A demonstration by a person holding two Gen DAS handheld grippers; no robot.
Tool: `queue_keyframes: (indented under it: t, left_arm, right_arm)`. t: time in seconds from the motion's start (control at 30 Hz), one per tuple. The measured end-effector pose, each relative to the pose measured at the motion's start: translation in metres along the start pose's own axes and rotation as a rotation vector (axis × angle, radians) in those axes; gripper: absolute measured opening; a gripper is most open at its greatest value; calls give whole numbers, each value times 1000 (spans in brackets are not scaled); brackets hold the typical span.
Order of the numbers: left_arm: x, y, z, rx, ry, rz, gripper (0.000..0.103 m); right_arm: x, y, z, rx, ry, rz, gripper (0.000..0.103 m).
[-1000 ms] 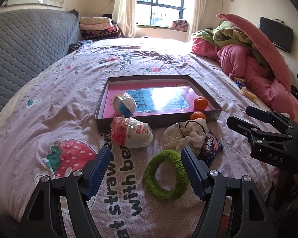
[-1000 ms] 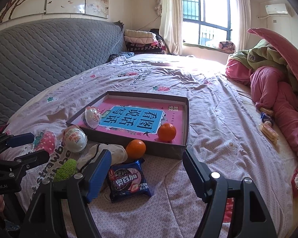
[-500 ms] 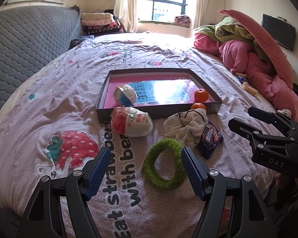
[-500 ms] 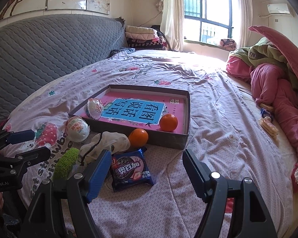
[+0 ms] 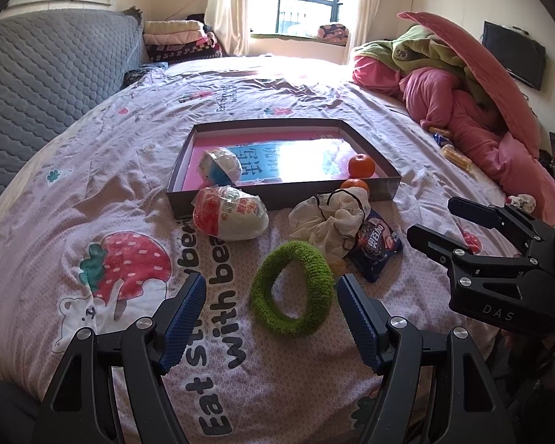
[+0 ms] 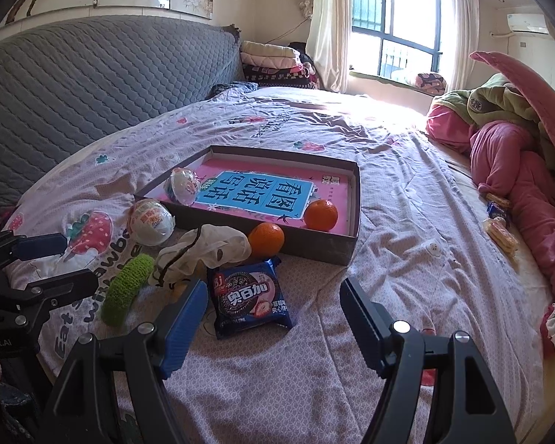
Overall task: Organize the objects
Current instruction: 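Move right tool toward the blue cookie packet while left tool approaches the green ring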
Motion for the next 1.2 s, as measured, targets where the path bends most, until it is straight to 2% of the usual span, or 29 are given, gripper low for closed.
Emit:
queue_keyframes:
  t: [0.7,1.2]
  left_arm:
    - [-8,-11,-8,-20,3,46,75]
    - [-21,-21,-11,-22,17,111,75]
  right_arm:
    - [-1,-7,10,34,21,22,74]
    - [-9,-20,19,44,52,83,74]
Point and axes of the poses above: each gripper's, at about its wrist camera, not at the fingertips, and x roughly against the way its jaws point, z to its left, y to its top, the point moved 2 cm from there along -x, roughly the way its jaws point, and after that the axes turned 6 degrees about x, right-handed, at the moved point
